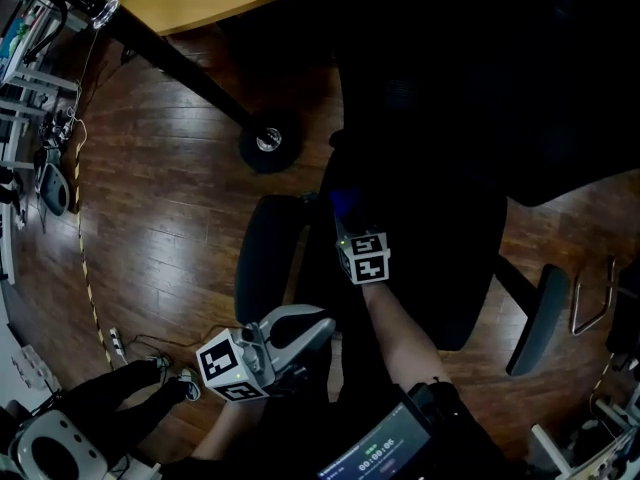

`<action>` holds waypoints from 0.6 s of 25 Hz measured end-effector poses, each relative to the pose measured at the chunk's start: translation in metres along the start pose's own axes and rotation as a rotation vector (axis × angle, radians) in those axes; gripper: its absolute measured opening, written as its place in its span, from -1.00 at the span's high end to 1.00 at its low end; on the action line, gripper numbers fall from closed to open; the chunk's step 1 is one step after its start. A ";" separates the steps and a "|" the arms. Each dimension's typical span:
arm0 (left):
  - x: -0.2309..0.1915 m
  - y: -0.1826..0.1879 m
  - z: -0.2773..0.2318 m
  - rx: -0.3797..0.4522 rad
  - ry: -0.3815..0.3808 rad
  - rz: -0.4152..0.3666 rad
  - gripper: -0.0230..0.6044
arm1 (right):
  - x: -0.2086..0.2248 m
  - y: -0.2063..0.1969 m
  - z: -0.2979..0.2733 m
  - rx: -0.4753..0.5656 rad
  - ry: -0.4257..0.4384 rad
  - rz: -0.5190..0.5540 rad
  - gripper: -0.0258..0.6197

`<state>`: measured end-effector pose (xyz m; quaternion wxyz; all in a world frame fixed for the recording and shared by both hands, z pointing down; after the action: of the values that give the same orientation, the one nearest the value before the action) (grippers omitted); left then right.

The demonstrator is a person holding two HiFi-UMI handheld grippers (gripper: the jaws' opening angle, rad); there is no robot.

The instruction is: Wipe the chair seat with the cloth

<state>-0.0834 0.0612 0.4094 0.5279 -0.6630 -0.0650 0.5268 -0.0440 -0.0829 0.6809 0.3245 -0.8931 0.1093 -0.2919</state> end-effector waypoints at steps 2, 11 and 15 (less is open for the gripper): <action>0.003 -0.002 -0.005 -0.013 -0.017 -0.001 0.92 | 0.028 0.000 0.016 -0.001 -0.062 -0.020 0.74; 0.024 -0.017 -0.046 -0.084 -0.130 0.005 0.92 | 0.207 -0.016 0.156 0.012 -0.417 -0.064 0.74; 0.030 -0.018 -0.057 -0.106 -0.161 0.005 0.92 | 0.259 -0.017 0.222 0.053 -0.538 -0.117 0.74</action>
<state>-0.0182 0.0527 0.3977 0.4837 -0.6457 -0.1333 0.5756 0.2961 -0.0553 0.6714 0.3478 -0.9345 -0.0401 -0.0651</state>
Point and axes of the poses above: the fingertips, and each gripper's own axes: z backward along the fingers, x to its right, y out of its top, the point moved 4 cm from there along z, backward along the fingers, and after that the axes turned 13 degrees about -z, right-handed, at the moved point
